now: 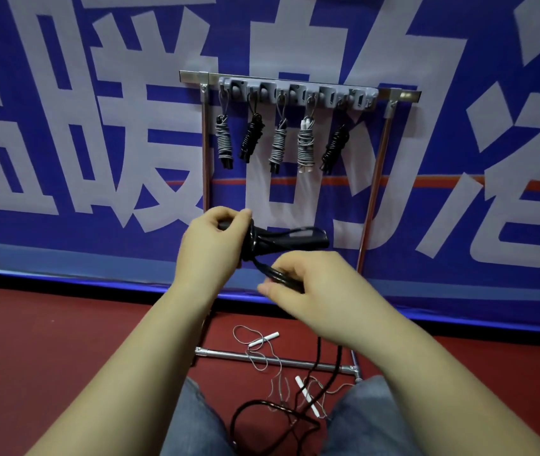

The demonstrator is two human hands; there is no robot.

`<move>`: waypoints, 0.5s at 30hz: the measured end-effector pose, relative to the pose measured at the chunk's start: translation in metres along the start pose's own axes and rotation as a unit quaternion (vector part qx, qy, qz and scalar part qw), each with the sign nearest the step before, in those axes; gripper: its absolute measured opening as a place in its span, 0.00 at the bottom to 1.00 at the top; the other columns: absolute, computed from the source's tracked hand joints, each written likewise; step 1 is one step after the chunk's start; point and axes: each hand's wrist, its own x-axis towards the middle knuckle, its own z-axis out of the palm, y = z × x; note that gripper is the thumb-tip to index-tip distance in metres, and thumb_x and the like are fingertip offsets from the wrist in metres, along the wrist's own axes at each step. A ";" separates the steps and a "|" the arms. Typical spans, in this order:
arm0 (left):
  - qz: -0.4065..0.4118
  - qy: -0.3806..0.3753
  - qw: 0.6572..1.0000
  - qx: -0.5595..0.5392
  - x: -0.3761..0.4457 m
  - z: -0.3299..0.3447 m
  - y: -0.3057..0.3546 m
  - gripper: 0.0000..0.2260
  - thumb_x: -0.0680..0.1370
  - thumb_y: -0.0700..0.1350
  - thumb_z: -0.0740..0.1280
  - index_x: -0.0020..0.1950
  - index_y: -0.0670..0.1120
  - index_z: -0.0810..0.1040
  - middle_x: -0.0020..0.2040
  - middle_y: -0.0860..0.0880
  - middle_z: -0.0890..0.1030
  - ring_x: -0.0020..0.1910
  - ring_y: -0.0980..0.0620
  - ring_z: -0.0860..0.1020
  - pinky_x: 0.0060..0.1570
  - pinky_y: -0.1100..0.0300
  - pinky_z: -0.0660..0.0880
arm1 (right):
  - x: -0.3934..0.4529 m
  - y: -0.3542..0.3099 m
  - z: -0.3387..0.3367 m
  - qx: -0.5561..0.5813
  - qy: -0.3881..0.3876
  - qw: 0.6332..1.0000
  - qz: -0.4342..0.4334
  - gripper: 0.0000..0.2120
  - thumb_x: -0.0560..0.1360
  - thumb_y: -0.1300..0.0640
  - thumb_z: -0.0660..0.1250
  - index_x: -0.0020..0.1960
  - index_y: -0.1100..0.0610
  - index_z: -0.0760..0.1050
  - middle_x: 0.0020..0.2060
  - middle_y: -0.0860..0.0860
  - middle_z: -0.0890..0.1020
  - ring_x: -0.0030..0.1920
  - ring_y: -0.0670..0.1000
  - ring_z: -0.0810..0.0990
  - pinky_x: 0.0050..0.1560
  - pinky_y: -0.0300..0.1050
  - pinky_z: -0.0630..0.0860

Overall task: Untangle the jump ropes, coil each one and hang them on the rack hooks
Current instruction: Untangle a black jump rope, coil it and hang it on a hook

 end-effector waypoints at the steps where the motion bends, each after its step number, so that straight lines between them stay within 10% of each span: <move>1: -0.003 -0.028 0.999 0.030 0.000 0.000 0.001 0.11 0.77 0.52 0.65 0.38 0.47 0.77 0.28 0.53 0.77 0.22 0.55 0.72 0.31 0.60 0.69 | 0.001 0.001 -0.005 -0.020 0.002 1.000 -0.002 0.09 0.74 0.48 0.66 0.40 0.53 0.75 0.29 0.47 0.73 0.31 0.46 0.71 0.34 0.44 0.68; 7: 0.015 -0.235 0.966 0.104 -0.001 -0.009 0.015 0.12 0.76 0.52 0.66 0.41 0.45 0.80 0.27 0.51 0.78 0.27 0.50 0.74 0.31 0.60 0.71 | 0.014 0.021 -0.026 0.009 0.059 0.998 0.020 0.14 0.61 0.40 0.74 0.38 0.49 0.78 0.32 0.46 0.79 0.35 0.43 0.77 0.38 0.42 0.75; 15: -0.002 -0.314 0.946 -0.077 -0.013 -0.019 0.026 0.11 0.78 0.47 0.62 0.39 0.47 0.80 0.27 0.50 0.73 0.23 0.54 0.70 0.23 0.67 0.65 | 0.019 0.023 -0.027 0.173 -0.113 0.978 0.031 0.33 0.58 0.30 0.62 0.34 0.63 0.77 0.24 0.52 0.73 0.25 0.46 0.69 0.31 0.40 0.65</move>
